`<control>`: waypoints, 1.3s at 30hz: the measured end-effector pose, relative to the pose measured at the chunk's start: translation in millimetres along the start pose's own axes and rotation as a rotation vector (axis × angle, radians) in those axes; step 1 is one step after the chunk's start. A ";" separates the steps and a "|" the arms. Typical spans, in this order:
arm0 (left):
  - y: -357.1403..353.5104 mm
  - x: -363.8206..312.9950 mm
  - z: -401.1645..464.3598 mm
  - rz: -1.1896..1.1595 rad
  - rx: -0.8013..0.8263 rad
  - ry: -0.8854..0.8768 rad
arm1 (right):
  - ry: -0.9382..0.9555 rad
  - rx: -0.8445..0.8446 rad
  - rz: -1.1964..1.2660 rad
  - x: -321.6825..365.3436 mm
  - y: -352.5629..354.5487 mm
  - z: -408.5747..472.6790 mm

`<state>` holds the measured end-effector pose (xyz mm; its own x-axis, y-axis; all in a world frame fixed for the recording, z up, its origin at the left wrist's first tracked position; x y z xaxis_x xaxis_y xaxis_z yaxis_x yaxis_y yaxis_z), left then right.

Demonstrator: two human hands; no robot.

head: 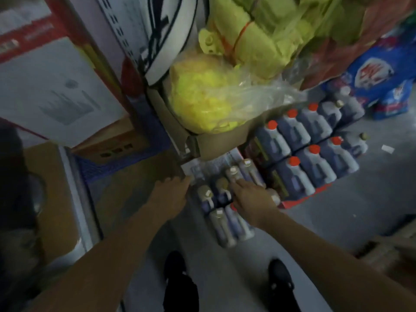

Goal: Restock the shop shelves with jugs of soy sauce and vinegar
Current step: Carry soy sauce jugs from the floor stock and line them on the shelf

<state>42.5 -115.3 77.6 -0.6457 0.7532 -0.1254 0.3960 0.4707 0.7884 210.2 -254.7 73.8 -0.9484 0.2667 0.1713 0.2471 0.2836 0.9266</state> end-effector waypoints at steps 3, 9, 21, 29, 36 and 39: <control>-55.3 16.6 54.2 0.011 0.060 -0.079 | -0.092 0.021 0.049 2.0 -83.2 20.5; -135.0 18.6 146.1 -0.109 0.101 -0.201 | -0.193 0.006 0.016 9.3 -181.8 56.2; -200.8 14.2 245.6 0.101 0.142 -0.407 | -0.211 -0.162 0.052 9.3 -248.8 81.3; -211.5 37.4 240.7 -0.222 0.063 -0.489 | -0.188 -0.245 0.203 10.4 -246.7 84.5; -188.6 101.0 161.4 -0.798 -0.058 -0.192 | -0.061 -0.278 0.491 32.3 -174.9 111.0; -106.3 106.7 110.4 -0.842 -0.264 -0.181 | 0.026 -0.378 0.547 42.0 -92.6 108.2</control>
<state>3.6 -34.2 -86.1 -0.5327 0.2776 -0.7995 -0.3389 0.7957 0.5020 168.9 -170.1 -41.0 -0.7120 0.2570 0.6535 0.6118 -0.2298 0.7569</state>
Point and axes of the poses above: each hand's wrist, its own z-axis towards the middle knuckle, its own y-axis out of the back of the hand, x = y × z, the point moved 7 cm from there along z, towards the middle knuckle, and after that the axes turned 2 degrees about -z, right-handed, at the moved point
